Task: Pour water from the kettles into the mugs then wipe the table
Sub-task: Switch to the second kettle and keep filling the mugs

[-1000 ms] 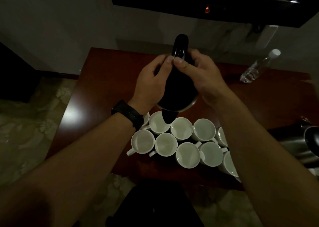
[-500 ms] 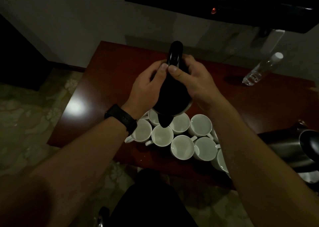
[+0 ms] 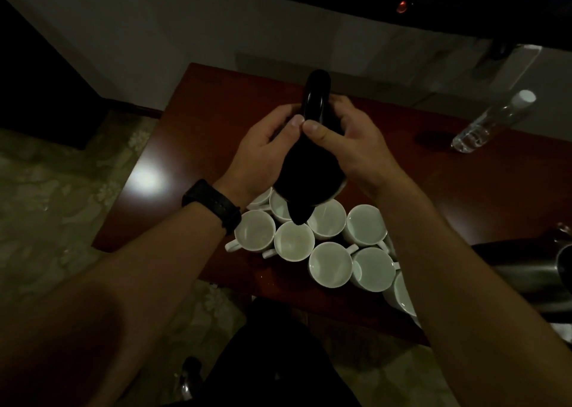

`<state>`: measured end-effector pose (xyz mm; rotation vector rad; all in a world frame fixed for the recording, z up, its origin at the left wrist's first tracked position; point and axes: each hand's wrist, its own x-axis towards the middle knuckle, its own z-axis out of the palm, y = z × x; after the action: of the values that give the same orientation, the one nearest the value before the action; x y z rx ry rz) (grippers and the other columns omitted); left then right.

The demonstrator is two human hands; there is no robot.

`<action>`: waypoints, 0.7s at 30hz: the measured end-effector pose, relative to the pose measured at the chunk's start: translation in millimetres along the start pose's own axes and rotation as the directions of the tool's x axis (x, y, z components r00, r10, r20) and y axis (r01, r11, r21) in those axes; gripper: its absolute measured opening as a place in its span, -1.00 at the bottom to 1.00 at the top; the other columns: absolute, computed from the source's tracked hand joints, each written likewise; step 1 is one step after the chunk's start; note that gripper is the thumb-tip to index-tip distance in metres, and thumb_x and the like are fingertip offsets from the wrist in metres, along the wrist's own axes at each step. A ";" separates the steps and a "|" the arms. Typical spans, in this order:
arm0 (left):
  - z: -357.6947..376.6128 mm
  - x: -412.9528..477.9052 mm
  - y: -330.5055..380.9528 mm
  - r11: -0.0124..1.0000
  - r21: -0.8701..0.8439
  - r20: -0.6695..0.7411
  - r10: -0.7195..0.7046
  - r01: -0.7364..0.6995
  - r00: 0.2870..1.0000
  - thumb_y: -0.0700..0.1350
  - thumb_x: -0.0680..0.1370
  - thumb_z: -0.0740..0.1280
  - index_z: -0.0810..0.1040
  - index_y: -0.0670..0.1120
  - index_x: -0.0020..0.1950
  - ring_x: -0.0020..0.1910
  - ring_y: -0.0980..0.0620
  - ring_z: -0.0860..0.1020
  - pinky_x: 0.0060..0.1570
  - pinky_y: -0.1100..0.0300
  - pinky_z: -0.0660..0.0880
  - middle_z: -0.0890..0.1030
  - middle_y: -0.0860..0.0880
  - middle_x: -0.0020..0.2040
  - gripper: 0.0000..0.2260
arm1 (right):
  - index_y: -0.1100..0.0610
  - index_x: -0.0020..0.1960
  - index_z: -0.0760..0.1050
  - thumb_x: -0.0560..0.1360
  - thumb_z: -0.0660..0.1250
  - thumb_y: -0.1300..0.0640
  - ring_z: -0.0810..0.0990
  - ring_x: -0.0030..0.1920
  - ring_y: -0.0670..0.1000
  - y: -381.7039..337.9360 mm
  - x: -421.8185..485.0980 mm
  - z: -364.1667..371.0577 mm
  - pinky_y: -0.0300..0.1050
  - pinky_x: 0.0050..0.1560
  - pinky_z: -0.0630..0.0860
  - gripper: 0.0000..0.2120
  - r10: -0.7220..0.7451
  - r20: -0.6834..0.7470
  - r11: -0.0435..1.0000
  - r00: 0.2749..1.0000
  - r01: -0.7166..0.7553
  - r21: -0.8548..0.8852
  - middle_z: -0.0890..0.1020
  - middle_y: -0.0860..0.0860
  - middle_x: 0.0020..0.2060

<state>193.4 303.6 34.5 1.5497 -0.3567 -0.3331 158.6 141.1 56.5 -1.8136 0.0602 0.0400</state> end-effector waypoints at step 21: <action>-0.2 2.2 -5.2 0.999 -0.038 0.032 0.017 -0.016 0.999 -0.13 0.66 0.21 0.55 0.01 0.23 0.03 0.18 0.64 0.01 0.30 0.55 0.66 0.12 0.02 -0.80 | 0.19 0.32 0.49 0.59 0.40 0.18 0.56 0.28 0.05 -3.1 -3.6 -1.6 0.11 0.34 0.52 -0.68 -0.014 0.006 0.999 1.000 0.015 -0.047 0.49 0.08 0.27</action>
<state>195.6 302.9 29.3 1.5055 -0.3858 -0.3504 155.2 140.4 60.1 -1.8610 0.0427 0.0361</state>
